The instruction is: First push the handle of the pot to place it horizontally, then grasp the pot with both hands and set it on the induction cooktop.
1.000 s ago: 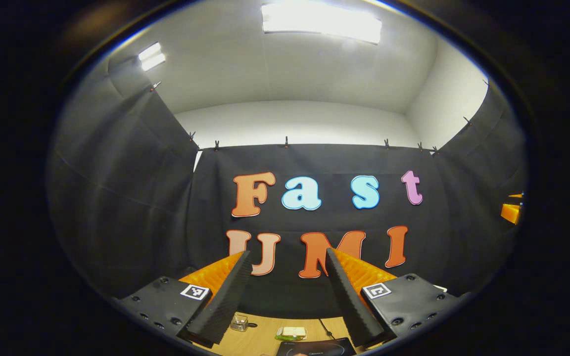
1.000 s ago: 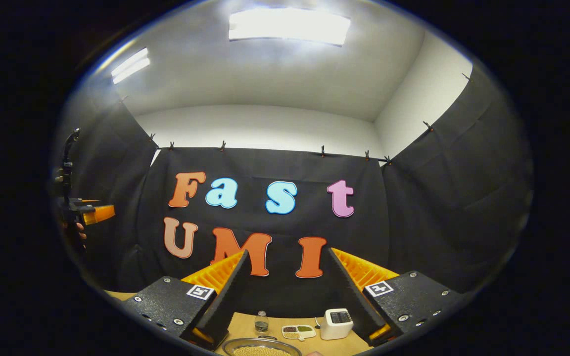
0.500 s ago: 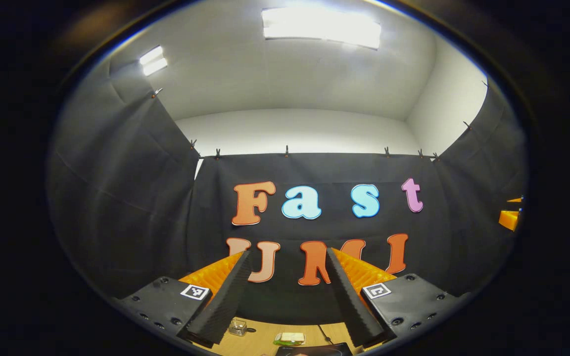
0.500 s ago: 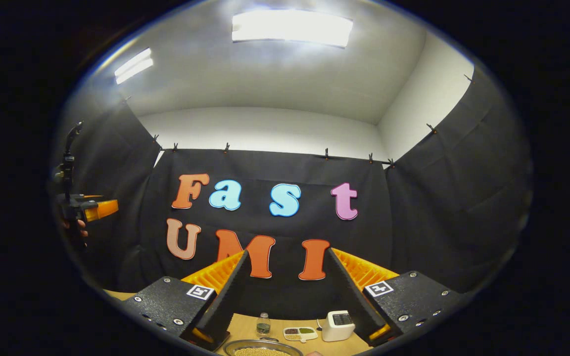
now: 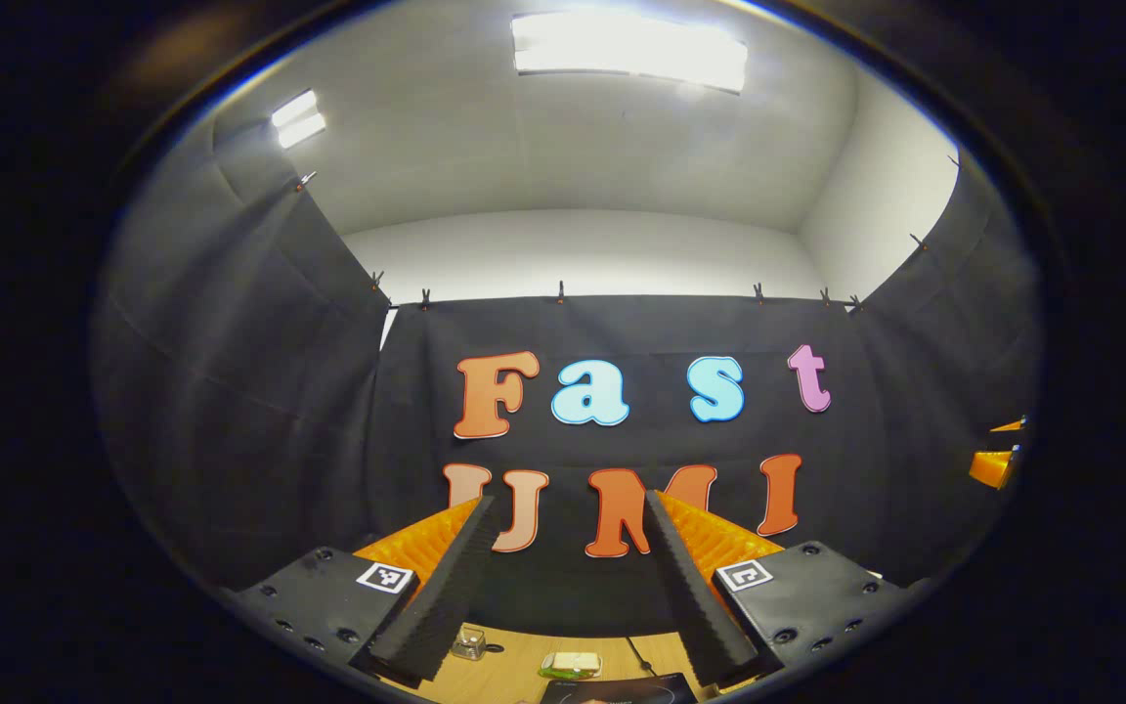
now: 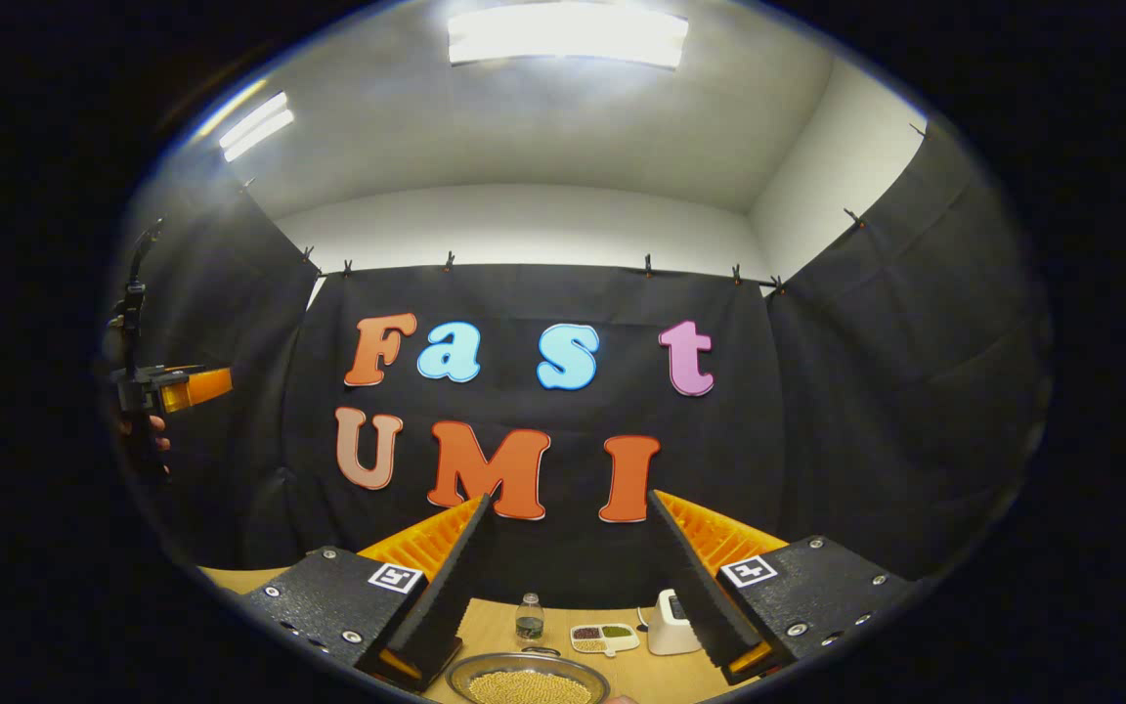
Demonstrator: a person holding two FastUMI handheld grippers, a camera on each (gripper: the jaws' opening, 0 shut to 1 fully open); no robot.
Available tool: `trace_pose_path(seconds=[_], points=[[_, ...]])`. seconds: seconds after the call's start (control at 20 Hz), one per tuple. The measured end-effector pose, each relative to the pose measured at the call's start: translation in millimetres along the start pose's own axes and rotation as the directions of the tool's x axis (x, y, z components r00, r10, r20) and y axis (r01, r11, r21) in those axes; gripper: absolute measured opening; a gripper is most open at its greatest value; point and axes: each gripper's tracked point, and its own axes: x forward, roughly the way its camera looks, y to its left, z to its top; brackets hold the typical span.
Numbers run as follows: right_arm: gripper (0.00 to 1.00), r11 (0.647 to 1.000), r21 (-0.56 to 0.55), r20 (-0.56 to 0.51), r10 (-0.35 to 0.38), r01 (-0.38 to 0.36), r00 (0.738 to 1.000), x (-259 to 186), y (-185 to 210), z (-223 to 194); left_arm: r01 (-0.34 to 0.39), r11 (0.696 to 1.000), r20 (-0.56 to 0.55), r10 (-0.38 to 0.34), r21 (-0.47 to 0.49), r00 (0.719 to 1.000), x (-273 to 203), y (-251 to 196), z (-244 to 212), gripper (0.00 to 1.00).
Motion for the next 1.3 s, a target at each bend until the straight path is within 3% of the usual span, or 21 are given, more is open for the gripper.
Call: trace_pose_path(seconds=[0.3,0.55,0.7,1.0,1.3], points=[[0.95,0.997,0.051,-0.185,0.064,-0.055,0.981,9,7,-81,0.012,1.000,-0.047,-0.011,0.010,0.999,0,-11,-28,0.97],[0.87,0.986,0.048,-0.401,0.164,-0.158,0.901,4,39,-174,-0.008,1.000,-0.089,0.009,0.010,0.996,8,-6,-52,0.96],[0.78,0.970,0.099,-0.503,0.241,-0.222,0.830,-4,65,-220,-0.018,1.000,-0.121,0.019,0.007,0.992,10,-1,-67,0.96],[0.52,0.945,0.193,-0.661,0.324,-0.264,0.677,-23,95,-293,-0.048,0.999,-0.172,0.052,0.025,0.984,14,12,-85,0.98],[0.28,0.912,0.298,-0.797,0.400,-0.280,0.452,-64,123,-362,-0.057,0.998,-0.173,0.063,0.036,0.983,16,14,-86,0.97]])
